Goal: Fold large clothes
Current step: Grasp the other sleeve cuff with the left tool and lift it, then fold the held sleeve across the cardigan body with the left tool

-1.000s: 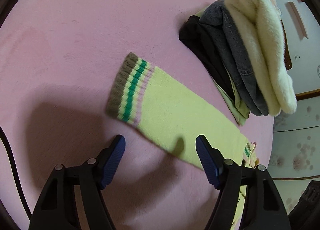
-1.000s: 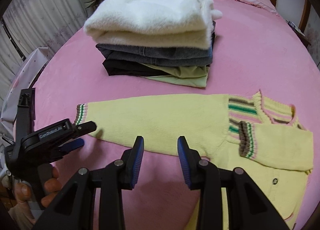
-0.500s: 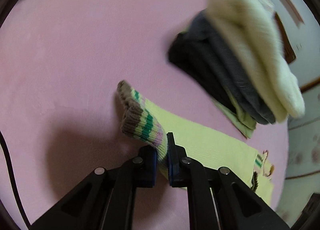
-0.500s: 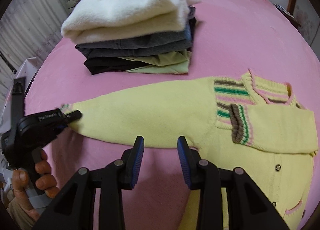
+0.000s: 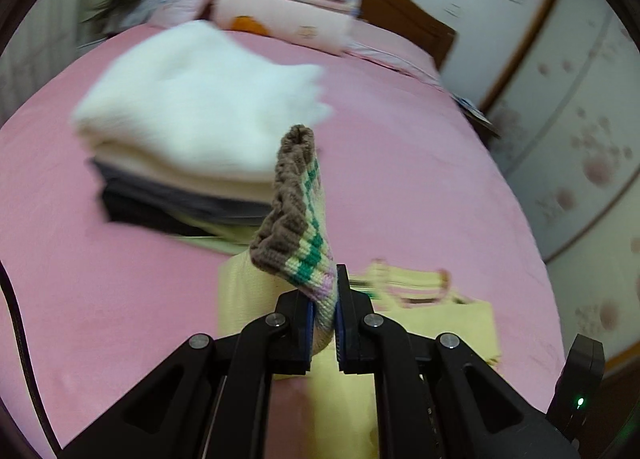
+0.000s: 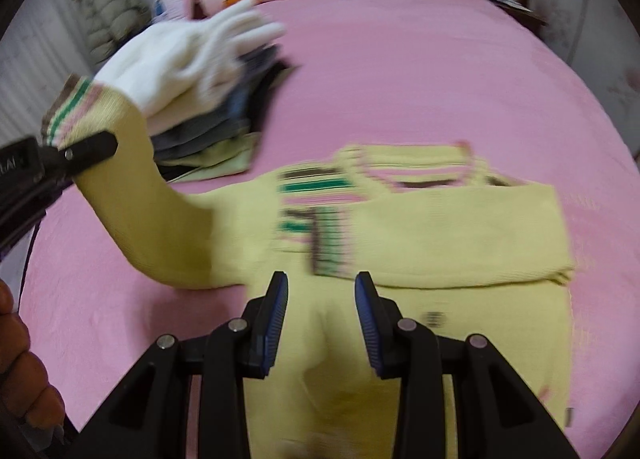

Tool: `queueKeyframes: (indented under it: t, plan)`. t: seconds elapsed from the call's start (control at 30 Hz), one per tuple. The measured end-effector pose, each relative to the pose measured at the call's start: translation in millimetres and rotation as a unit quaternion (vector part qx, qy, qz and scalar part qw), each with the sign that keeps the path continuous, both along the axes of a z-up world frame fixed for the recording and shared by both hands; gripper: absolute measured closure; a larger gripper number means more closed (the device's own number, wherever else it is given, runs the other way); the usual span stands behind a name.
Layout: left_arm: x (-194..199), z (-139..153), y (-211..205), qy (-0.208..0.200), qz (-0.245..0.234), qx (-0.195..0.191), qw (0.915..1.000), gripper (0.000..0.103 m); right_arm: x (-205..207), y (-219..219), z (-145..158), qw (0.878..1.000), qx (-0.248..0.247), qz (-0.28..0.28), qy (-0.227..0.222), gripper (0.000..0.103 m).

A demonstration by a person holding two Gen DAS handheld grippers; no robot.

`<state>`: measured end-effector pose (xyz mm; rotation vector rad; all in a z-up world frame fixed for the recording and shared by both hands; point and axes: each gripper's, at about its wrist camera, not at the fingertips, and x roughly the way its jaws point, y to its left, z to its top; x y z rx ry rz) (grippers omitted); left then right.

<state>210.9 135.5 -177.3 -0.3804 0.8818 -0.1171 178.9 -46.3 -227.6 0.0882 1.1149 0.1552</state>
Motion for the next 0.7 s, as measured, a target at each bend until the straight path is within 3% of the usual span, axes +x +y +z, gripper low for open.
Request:
queueKeyframes:
  t: [0.23, 0.53, 0.63, 0.7]
  plan:
    - [20.6, -14.9, -100.7, 0.021, -0.083, 0.015, 0.9962, 0.097, -8.7, -91.0, -1.3, 0.998, -0.017, -0.064, -0.007, 0.068]
    - [26.5, -78.8, -191.0, 0.088, -0.151, 0.059, 0.9829, 0.096, -12.8, -161.2, -27.5, 0.995, -0.033, -0.098, 0.014, 0.068]
    - [25.9, -93.0, -199.4, 0.107, -0.157, 0.058, 0.98, 0.088, -12.8, -172.8, -34.7, 0.994, -0.022, -0.102, 0.024, 0.068]
    - [24.0, -99.0, -199.2, 0.112, -0.16, 0.052, 0.9795, 0.075, -12.2, -177.9, -37.0, 0.995, -0.013, -0.1, 0.027, 0.068]
